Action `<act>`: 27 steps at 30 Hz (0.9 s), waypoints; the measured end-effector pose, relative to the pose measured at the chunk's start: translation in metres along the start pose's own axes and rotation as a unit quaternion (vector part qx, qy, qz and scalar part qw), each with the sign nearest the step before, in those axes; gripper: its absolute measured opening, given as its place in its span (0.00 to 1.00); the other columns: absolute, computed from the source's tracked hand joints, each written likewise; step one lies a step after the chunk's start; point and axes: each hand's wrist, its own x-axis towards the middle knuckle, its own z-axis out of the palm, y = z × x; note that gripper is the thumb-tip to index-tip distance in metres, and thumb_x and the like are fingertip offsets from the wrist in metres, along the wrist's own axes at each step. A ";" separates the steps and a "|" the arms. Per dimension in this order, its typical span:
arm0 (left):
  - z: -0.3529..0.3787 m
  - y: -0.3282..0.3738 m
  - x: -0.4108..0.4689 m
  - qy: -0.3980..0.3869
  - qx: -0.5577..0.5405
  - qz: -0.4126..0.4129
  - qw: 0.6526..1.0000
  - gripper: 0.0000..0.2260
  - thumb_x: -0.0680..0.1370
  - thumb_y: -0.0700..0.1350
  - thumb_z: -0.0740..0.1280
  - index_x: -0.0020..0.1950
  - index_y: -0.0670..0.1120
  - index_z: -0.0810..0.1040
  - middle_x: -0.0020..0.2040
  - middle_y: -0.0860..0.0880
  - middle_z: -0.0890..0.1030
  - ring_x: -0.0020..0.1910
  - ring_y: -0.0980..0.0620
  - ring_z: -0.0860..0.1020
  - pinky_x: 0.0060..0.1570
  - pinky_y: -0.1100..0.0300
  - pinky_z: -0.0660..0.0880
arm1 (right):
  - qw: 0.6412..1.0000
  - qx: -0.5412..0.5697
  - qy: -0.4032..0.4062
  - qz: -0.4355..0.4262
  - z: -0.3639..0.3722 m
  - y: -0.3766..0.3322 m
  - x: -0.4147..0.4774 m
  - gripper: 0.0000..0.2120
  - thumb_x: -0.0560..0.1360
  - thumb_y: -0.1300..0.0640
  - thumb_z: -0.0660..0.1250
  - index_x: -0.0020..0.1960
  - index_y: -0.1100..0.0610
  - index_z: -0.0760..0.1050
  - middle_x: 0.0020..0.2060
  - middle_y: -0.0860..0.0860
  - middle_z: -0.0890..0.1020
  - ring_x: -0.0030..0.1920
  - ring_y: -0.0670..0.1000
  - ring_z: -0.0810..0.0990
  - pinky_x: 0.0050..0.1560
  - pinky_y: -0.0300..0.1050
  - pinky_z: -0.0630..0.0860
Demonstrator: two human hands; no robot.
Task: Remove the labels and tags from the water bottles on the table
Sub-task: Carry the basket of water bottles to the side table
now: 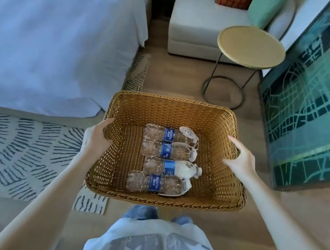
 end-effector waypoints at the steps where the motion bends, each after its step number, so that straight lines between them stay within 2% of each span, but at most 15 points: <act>1: -0.002 0.004 0.019 -0.002 -0.001 0.000 1.000 0.34 0.69 0.36 0.74 0.72 0.58 0.72 0.64 0.48 0.82 0.45 0.52 0.81 0.47 0.59 0.79 | 1.000 -0.002 0.002 0.000 0.004 -0.006 0.017 0.41 0.67 0.72 0.77 0.74 0.47 0.72 0.73 0.49 0.74 0.62 0.41 0.75 0.49 0.17 0.69; 2: -0.005 0.008 0.039 -0.003 0.001 -0.002 1.000 0.34 0.70 0.36 0.74 0.72 0.58 0.72 0.63 0.47 0.82 0.44 0.51 0.81 0.46 0.58 0.80 | 1.000 -0.002 0.002 0.003 0.007 -0.013 0.035 0.41 0.67 0.72 0.78 0.74 0.47 0.72 0.72 0.48 0.74 0.62 0.37 0.73 0.47 0.13 0.63; 4: -0.009 0.017 0.077 -0.008 0.001 -0.009 1.000 0.33 0.71 0.37 0.73 0.73 0.59 0.71 0.61 0.47 0.83 0.39 0.50 0.81 0.39 0.58 0.80 | 1.000 0.003 0.001 0.012 0.011 -0.028 0.069 0.41 0.67 0.71 0.78 0.74 0.46 0.71 0.72 0.47 0.74 0.60 0.32 0.72 0.50 0.12 0.59; 6: -0.013 0.027 0.116 -0.012 -0.008 -0.014 1.000 0.34 0.71 0.36 0.72 0.73 0.60 0.71 0.61 0.47 0.83 0.34 0.55 0.78 0.34 0.62 0.76 | 1.000 0.002 0.009 0.016 0.013 -0.044 0.101 0.41 0.67 0.70 0.78 0.74 0.45 0.71 0.73 0.47 0.74 0.65 0.36 0.69 0.57 0.16 0.57; 7: -0.014 0.033 0.134 -0.013 -0.013 -0.014 1.000 0.34 0.71 0.35 0.72 0.73 0.60 0.70 0.61 0.48 0.83 0.35 0.57 0.78 0.34 0.63 0.76 | 1.000 0.003 0.014 0.016 0.014 -0.051 0.117 0.41 0.67 0.70 0.78 0.74 0.45 0.71 0.72 0.46 0.74 0.67 0.38 0.68 0.61 0.21 0.58; 9: -0.015 0.044 0.170 -0.014 -0.014 -0.011 1.000 0.35 0.70 0.34 0.72 0.73 0.59 0.71 0.63 0.49 0.82 0.41 0.53 0.82 0.40 0.61 0.80 | 1.000 0.005 0.021 0.009 0.014 -0.065 0.153 0.41 0.68 0.70 0.78 0.74 0.45 0.71 0.72 0.46 0.74 0.68 0.39 0.67 0.67 0.32 0.60; 12: -0.011 0.061 0.225 -0.008 -0.033 -0.022 0.999 0.36 0.69 0.33 0.72 0.73 0.59 0.72 0.64 0.49 0.81 0.49 0.48 0.83 0.48 0.54 0.82 | 1.000 0.000 0.026 0.000 0.016 -0.081 0.209 0.40 0.68 0.70 0.78 0.74 0.45 0.71 0.72 0.45 0.74 0.68 0.39 0.67 0.69 0.37 0.61; 16: 0.003 0.088 0.304 -0.009 -0.038 -0.013 0.999 0.35 0.69 0.34 0.73 0.73 0.57 0.72 0.65 0.48 0.81 0.56 0.48 0.82 0.54 0.61 0.78 | 1.000 -0.003 0.021 -0.015 0.016 -0.091 0.293 0.40 0.68 0.70 0.78 0.74 0.46 0.71 0.72 0.46 0.74 0.70 0.46 0.72 0.71 0.44 0.65; 18: 0.011 0.103 0.342 -0.006 -0.035 -0.008 0.999 0.34 0.70 0.35 0.74 0.73 0.56 0.72 0.65 0.47 0.80 0.59 0.48 0.81 0.58 0.58 0.77 | 1.000 0.002 0.014 -0.023 0.016 -0.096 0.339 0.40 0.68 0.70 0.78 0.75 0.46 0.71 0.72 0.46 0.74 0.68 0.48 0.75 0.71 0.48 0.70; 20: 0.018 0.121 0.380 0.000 -0.032 -0.011 0.999 0.34 0.70 0.35 0.73 0.73 0.55 0.73 0.65 0.47 0.80 0.59 0.47 0.81 0.59 0.58 0.76 | 1.000 0.004 0.010 -0.026 0.015 -0.102 0.385 0.40 0.68 0.71 0.78 0.74 0.46 0.71 0.71 0.45 0.74 0.59 0.39 0.78 0.68 0.43 0.73; 21: 0.021 0.131 0.398 0.000 -0.035 -0.015 0.999 0.34 0.70 0.34 0.73 0.73 0.55 0.73 0.65 0.47 0.81 0.59 0.48 0.81 0.59 0.59 0.75 | 1.000 0.005 0.009 -0.026 0.014 -0.105 0.406 0.40 0.68 0.71 0.78 0.74 0.46 0.72 0.71 0.45 0.73 0.51 0.34 0.79 0.62 0.34 0.75; 22: 0.024 0.141 0.417 0.001 -0.040 -0.018 0.999 0.34 0.70 0.33 0.73 0.73 0.55 0.73 0.64 0.47 0.81 0.58 0.48 0.81 0.59 0.60 0.75 | 1.000 0.004 0.009 -0.024 0.013 -0.109 0.428 0.40 0.68 0.71 0.78 0.74 0.46 0.72 0.71 0.46 0.74 0.48 0.30 0.78 0.55 0.24 0.73; 23: 0.025 0.150 0.435 0.003 -0.042 -0.019 0.999 0.34 0.69 0.33 0.72 0.73 0.55 0.74 0.64 0.47 0.81 0.58 0.48 0.81 0.59 0.60 0.75 | 1.000 0.002 0.011 -0.024 0.012 -0.113 0.449 0.40 0.68 0.71 0.77 0.74 0.47 0.72 0.72 0.48 0.74 0.50 0.30 0.78 0.51 0.18 0.69; 26: 0.028 0.176 0.488 0.010 -0.040 -0.010 0.999 0.35 0.68 0.32 0.72 0.72 0.55 0.74 0.64 0.47 0.81 0.59 0.48 0.81 0.61 0.60 0.73 | 1.000 0.006 0.015 -0.024 0.002 -0.130 0.506 0.39 0.69 0.71 0.77 0.74 0.47 0.72 0.73 0.50 0.74 0.59 0.44 0.79 0.54 0.19 0.69; 27: 0.028 0.184 0.504 0.012 -0.041 -0.008 0.999 0.35 0.68 0.33 0.72 0.73 0.55 0.74 0.64 0.47 0.81 0.60 0.48 0.80 0.61 0.60 0.72 | 1.000 0.007 0.015 -0.025 -0.001 -0.136 0.524 0.39 0.69 0.71 0.77 0.74 0.47 0.72 0.73 0.50 0.74 0.61 0.42 0.76 0.54 0.18 0.68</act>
